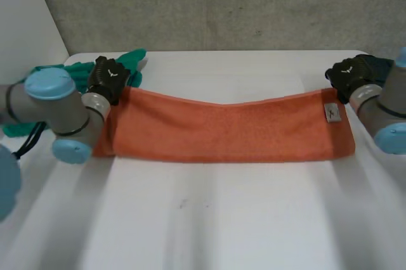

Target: Fold the laundry.

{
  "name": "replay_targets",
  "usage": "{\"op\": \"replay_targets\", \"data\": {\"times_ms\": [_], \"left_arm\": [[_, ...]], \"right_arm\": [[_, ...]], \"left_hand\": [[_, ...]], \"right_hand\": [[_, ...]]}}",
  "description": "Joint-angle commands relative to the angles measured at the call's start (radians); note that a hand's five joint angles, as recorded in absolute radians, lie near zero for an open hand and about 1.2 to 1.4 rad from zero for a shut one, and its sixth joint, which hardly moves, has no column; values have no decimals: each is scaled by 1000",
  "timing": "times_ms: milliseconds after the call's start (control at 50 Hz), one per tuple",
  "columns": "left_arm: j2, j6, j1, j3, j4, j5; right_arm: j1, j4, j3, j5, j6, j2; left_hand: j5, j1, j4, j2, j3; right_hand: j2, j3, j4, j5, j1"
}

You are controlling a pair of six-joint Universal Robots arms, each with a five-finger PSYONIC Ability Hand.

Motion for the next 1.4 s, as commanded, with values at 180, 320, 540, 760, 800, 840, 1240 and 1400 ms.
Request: {"op": "replay_targets", "data": {"times_ms": [180,320,540,760,800,840,1240,1400], "left_arm": [[-94,-23,-101,109,34,-53],[161,-98,-110,-152,47,-48],[400,-247,-106,-501,94,-37],[397,-253,-100,-554,146,-39],[397,-253,-101,-556,146,-40],[402,-253,-103,-560,146,-40],[531,-253,-72,-672,146,-39],[560,-254,-74,-708,143,-40]], "right_arm": [[85,40,-298,183,29,188],[53,216,22,54,111,-134],[-81,251,419,-161,171,-260],[-102,45,429,-144,151,-145],[-111,31,430,-109,137,-142],[-134,-39,450,-37,126,-156],[-158,-159,466,-59,-343,-332],[203,-349,481,-342,-346,-328]], "left_hand": [[-982,-995,-1026,-1022,-1018],[-982,-995,-1026,-1022,-1018],[-982,-995,-1026,-1022,-1018],[-982,-995,-1026,-1022,-1018],[-982,-995,-1026,-1022,-1018],[-982,-995,-1026,-1022,-1018],[-982,-995,-1026,-1022,-1018],[-982,-995,-1026,-1022,-1018]], "right_hand": [[-1003,-1016,-1027,-1013,-934],[-1003,-1016,-1027,-1013,-934],[-755,-768,-779,-765,-686],[67,54,43,57,136],[218,205,195,209,288],[218,205,195,209,288],[218,205,195,209,288],[218,205,195,209,288]]}}
